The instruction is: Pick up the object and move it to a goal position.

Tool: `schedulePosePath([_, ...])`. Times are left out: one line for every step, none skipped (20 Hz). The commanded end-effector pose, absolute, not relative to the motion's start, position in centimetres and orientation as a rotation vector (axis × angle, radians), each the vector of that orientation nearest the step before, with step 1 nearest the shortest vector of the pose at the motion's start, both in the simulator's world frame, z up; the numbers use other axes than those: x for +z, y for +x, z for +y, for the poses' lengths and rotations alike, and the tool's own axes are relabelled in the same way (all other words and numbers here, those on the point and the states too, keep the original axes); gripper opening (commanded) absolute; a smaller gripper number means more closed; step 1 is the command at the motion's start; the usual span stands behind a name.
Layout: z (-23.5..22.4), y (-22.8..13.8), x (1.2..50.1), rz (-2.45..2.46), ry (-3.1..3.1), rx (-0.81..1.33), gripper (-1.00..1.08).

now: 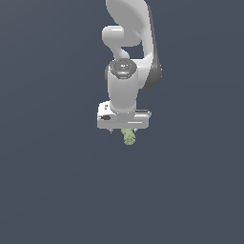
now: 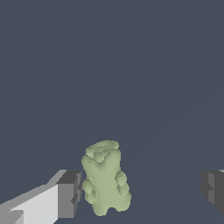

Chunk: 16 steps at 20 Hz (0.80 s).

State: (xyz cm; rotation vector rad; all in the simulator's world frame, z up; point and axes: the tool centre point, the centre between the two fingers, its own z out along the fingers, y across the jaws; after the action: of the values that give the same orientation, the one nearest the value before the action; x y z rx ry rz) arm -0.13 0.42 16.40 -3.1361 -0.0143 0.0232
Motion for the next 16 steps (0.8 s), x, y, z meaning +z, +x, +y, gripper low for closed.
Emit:
schedulePosePath([0.4,-0.1,16.4,-0.014,-3.136,0.023,1.00])
schedulePosePath([0.4,-0.2,16.4,-0.014,-3.135,0.025,1.00])
schedulePosePath([0.5,-0.2,16.3,-0.012,-3.134,0.029,1.00])
schedulePosePath([0.6,-0.4,16.2,-0.010,-3.130,0.036,1.00])
schedulePosePath([0.8,-0.6,16.0,-0.006,-3.126,0.046,1.00])
schedulePosePath([0.9,-0.8,15.9,0.000,-3.120,0.059,1.00])
schedulePosePath([1.1,-1.0,15.7,0.005,-3.115,0.071,1.00])
schedulePosePath([1.2,-1.1,15.6,0.011,-3.111,0.080,1.00])
schedulePosePath([1.3,-1.2,15.6,0.015,-3.108,0.086,1.00])
schedulePosePath([1.3,-1.2,15.6,0.018,-3.107,0.089,1.00])
schedulePosePath([1.3,-1.2,15.6,0.020,-3.106,0.089,1.00])
schedulePosePath([1.3,-1.2,15.6,0.019,-3.107,0.089,1.00])
schedulePosePath([1.3,-1.2,15.6,0.017,-3.108,0.087,1.00])
schedulePosePath([1.3,-1.2,15.6,0.013,-3.109,0.085,1.00])
schedulePosePath([1.3,-1.3,15.5,0.007,-3.109,0.083,1.00])
schedulePosePath([1.4,-1.4,15.4,-0.001,-3.110,0.081,1.00])
